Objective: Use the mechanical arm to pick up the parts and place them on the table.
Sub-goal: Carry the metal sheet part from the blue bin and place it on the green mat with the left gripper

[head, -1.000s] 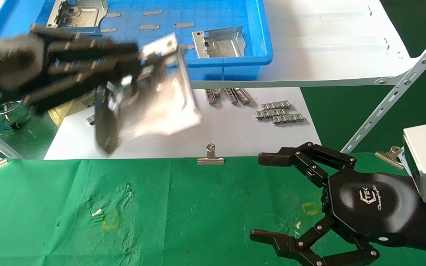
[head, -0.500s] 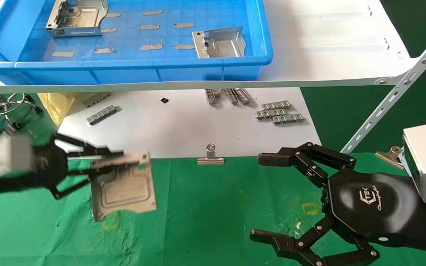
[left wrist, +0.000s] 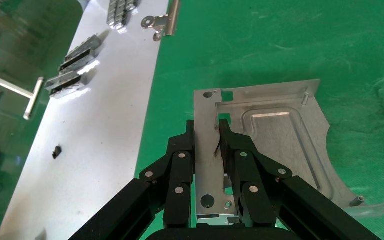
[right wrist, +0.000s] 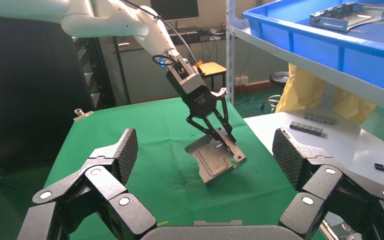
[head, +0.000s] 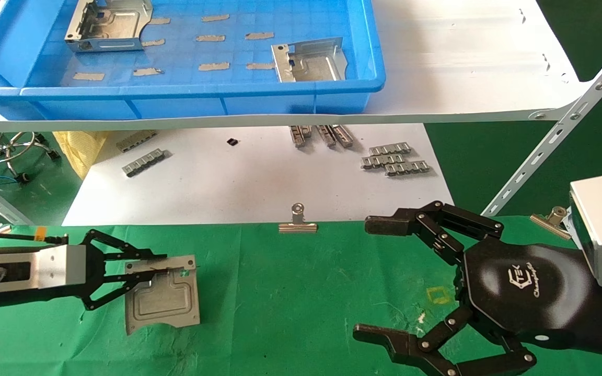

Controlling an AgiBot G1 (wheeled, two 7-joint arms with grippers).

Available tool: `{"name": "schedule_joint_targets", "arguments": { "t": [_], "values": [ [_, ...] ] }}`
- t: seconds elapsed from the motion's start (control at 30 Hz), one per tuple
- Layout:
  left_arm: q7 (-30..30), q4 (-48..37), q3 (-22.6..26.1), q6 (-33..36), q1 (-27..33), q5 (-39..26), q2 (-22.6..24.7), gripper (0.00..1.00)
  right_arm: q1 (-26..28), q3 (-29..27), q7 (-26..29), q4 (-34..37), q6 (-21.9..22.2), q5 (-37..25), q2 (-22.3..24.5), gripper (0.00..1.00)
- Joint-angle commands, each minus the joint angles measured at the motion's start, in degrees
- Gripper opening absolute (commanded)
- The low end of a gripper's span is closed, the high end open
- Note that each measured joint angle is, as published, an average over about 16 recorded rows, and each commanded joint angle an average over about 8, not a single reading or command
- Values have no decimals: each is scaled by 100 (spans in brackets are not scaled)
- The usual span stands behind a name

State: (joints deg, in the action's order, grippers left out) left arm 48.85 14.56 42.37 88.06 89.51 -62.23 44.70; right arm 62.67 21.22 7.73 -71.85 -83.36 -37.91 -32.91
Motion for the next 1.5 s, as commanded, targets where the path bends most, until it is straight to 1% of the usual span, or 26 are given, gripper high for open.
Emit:
{"name": "schedule_joint_targets", "arguments": {
  "t": [0.03, 0.23, 0.5, 0.53, 0.63, 0.77, 0.8, 1.0, 1.17, 1.3, 1.5],
  "values": [
    [126, -191, 31, 106, 81, -52, 35, 0, 0, 0, 0, 0, 0, 0, 0, 100],
    [-4, -518, 64, 284, 186, 14, 11, 0, 0, 0, 0, 0, 0, 0, 0, 100],
    [-254, -396, 368, 326, 99, -92, -48, 0, 0, 0, 0, 0, 0, 0, 0, 100],
    [-269, -378, 409, 320, 97, -106, -46, 11, 0, 1, 0, 0, 0, 0, 0, 100],
    [-262, -366, 530, 279, 113, -171, -8, 48, 0, 1, 0, 0, 0, 0, 0, 100],
    [-107, -439, 677, 195, 179, -316, 99, 98, 0, 1, 0, 0, 0, 0, 0, 100],
    [-52, -472, 701, 179, 202, -344, 128, 100, 0, 1, 0, 0, 0, 0, 0, 100],
    [218, -694, 713, 186, 313, -331, 235, 100, 0, 1, 0, 0, 0, 1, 0, 100],
    [148, -734, 675, 302, 337, -183, 220, 100, 0, 1, -1, 0, 0, 1, 0, 100],
    [-324, -552, 646, 379, 267, 96, 121, 100, 0, 1, -1, 0, 0, 1, 0, 100],
    [-1508, -248, 439, 385, -166, 1019, -46, 100, 0, 1, -1, 0, 1, 1, 0, 100]
  ]
}}
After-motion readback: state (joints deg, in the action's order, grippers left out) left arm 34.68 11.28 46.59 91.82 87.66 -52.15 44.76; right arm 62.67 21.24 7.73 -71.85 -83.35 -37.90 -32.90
